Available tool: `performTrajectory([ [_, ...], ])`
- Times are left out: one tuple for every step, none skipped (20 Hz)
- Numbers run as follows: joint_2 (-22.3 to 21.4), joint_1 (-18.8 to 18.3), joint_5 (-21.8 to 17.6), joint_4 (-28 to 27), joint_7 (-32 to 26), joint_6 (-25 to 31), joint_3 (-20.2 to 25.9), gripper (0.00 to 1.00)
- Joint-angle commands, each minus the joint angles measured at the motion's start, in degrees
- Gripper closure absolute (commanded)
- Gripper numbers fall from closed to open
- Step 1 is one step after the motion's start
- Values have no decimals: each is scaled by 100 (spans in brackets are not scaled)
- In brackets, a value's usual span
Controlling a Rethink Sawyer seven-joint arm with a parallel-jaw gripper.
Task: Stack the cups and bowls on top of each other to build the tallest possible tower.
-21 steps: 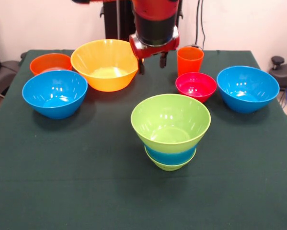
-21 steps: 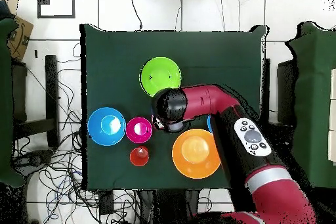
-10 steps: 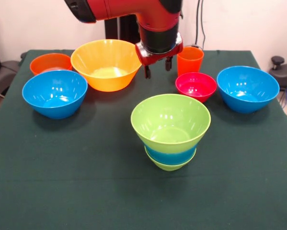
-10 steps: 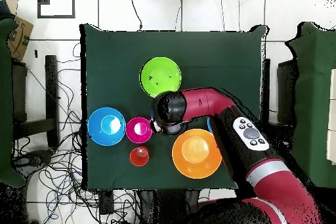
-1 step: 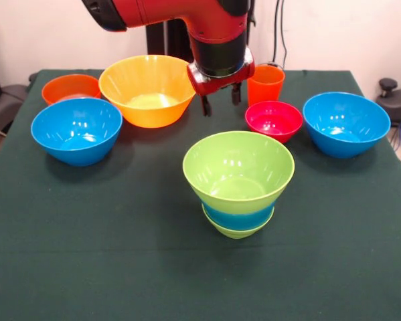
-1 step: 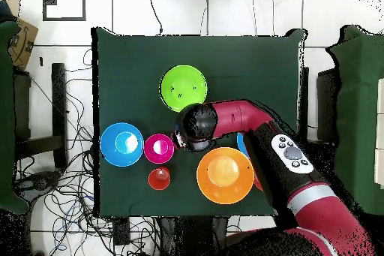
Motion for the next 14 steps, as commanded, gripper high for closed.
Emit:
performTrajectory([
  [60,-55,-505,341,-726,-814,372,0],
  [76,-75,-507,352,-725,-869,384,0],
  [88,-102,-500,379,-720,-923,398,0],
  [92,-147,-508,447,-704,-1034,405,0],
  [107,-178,-499,483,-702,-1080,419,0],
  [121,-208,-503,527,-693,-1137,418,0],
  [136,-232,-503,556,-677,-1203,425,0],
  [172,-232,-528,568,-674,-1241,409,0],
  [185,-222,-531,557,-677,-1238,403,0],
  [199,-213,-534,546,-679,-1234,396,0],
  [214,-200,-533,524,-688,-1209,387,0],
  [229,-186,-533,502,-697,-1183,377,0],
  [230,-181,-536,497,-708,-1153,367,0],
  [255,-155,-542,462,-709,-1126,351,0],
])
